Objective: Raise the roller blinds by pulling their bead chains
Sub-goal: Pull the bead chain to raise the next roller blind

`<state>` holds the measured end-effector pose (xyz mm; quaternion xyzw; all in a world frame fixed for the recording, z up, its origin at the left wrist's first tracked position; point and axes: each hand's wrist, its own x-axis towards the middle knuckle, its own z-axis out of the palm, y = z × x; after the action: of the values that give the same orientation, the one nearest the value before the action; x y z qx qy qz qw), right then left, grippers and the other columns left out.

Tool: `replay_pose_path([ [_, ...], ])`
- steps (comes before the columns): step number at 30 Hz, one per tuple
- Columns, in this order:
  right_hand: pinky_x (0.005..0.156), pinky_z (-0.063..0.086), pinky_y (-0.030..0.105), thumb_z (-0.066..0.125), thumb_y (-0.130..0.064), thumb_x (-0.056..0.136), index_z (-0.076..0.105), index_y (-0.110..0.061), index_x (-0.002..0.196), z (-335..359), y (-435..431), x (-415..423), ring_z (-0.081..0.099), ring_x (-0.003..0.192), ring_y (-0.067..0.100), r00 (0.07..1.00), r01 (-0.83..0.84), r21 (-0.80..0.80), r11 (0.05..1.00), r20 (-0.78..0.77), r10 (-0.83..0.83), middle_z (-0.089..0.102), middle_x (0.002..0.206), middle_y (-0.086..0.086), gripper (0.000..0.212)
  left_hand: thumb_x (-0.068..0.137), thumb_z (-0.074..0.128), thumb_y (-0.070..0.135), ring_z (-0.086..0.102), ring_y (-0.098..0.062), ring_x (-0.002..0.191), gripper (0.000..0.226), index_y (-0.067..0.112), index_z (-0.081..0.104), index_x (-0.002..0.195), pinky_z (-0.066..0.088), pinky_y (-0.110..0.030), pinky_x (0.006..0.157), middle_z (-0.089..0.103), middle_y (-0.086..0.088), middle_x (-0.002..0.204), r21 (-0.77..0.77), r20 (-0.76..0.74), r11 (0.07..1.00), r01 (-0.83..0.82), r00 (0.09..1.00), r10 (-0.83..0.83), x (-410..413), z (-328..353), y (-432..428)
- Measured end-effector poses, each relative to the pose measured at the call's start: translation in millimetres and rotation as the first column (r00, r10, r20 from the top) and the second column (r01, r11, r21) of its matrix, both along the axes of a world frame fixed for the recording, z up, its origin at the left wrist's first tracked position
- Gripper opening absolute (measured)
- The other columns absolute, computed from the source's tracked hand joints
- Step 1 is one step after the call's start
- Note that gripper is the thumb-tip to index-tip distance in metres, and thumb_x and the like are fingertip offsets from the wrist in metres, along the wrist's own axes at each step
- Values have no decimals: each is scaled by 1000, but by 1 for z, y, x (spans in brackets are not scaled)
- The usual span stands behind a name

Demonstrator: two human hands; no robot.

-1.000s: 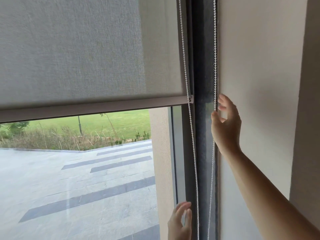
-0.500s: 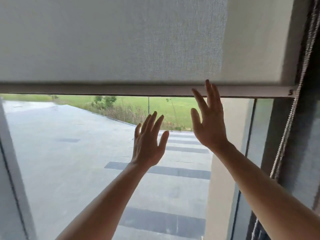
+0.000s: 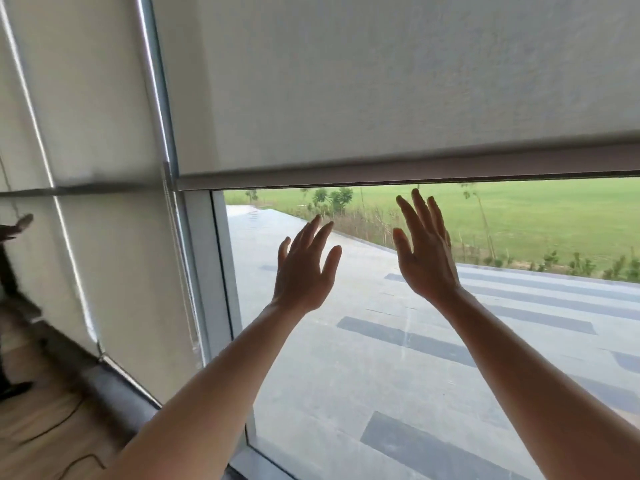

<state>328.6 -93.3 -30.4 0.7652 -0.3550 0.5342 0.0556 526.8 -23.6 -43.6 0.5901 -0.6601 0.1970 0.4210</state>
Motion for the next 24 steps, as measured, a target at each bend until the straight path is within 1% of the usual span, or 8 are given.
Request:
replay_pose_path([
  [4, 118, 18, 51, 32, -39, 98, 21, -29, 150, -8, -10, 106, 3, 150, 25, 993, -113, 39, 993, 25, 112, 12, 163, 0, 54, 100, 38, 37, 27, -15, 143, 43, 25, 39, 142, 14, -48, 118, 30, 0, 157, -6, 1, 996, -87, 996, 87, 102, 2, 0],
  [10, 115, 23, 51, 34, -39, 99, 18, -34, 150, -27, -37, 244, 5, 150, 23, 971, -240, 151, 959, 26, 239, 11, 163, -1, 53, 100, 34, 40, 36, -18, 139, 43, 23, 46, 137, 18, -50, 116, 34, -2, 155, 41, -35, 979, -198, 979, 200, 222, -10, -15],
  [12, 115, 24, 50, 34, -39, 99, 18, -34, 149, -32, -51, 286, 8, 150, 24, 959, -284, 181, 942, 23, 284, 12, 163, 0, 53, 96, 32, 44, 40, -21, 137, 46, 20, 54, 129, 26, -52, 114, 37, -4, 153, 53, -64, 973, -226, 971, 230, 255, -16, -25],
  [14, 114, 26, 48, 35, -39, 99, 19, -34, 149, -37, -66, 323, 14, 149, 26, 946, -319, 198, 927, 17, 322, 14, 162, 2, 53, 94, 35, 43, 47, -24, 131, 44, 18, 62, 119, 39, -51, 107, 40, -5, 151, 58, -90, 971, -232, 967, 237, 285, -23, -36],
  [16, 114, 27, 47, 35, -39, 99, 20, -34, 149, -42, -85, 362, 19, 148, 27, 934, -352, 214, 911, 17, 357, 15, 162, 3, 53, 97, 41, 39, 53, -24, 125, 36, 17, 65, 112, 49, -47, 97, 41, -5, 150, 61, -86, 968, -242, 965, 246, 321, -30, -52],
  [18, 115, 27, 46, 34, -39, 99, 20, -33, 149, -45, -106, 400, 21, 147, 27, 921, -379, 223, 898, 2, 389, 15, 162, 4, 52, 97, 44, 37, 56, -23, 120, 31, 18, 66, 109, 52, -38, 92, 41, -3, 149, 58, -77, 965, -254, 963, 258, 360, -33, -72],
  [21, 113, 29, 45, 34, -40, 99, 21, -32, 149, -42, -143, 456, 22, 147, 26, 905, -409, 233, 882, -21, 425, 15, 162, 3, 52, 97, 47, 33, 57, -22, 118, 25, 19, 66, 106, 43, -24, 84, 42, -3, 148, 48, -102, 957, -287, 951, 291, 420, -32, -107],
  [24, 112, 31, 44, 35, -40, 100, 23, -31, 149, -35, -177, 507, 24, 146, 25, 897, -425, 253, 869, -12, 442, 17, 162, 3, 52, 97, 48, 33, 54, -20, 122, 25, 19, 66, 109, 40, -23, 84, 42, -3, 148, 50, -140, 951, -307, 940, 311, 466, -33, -144],
])
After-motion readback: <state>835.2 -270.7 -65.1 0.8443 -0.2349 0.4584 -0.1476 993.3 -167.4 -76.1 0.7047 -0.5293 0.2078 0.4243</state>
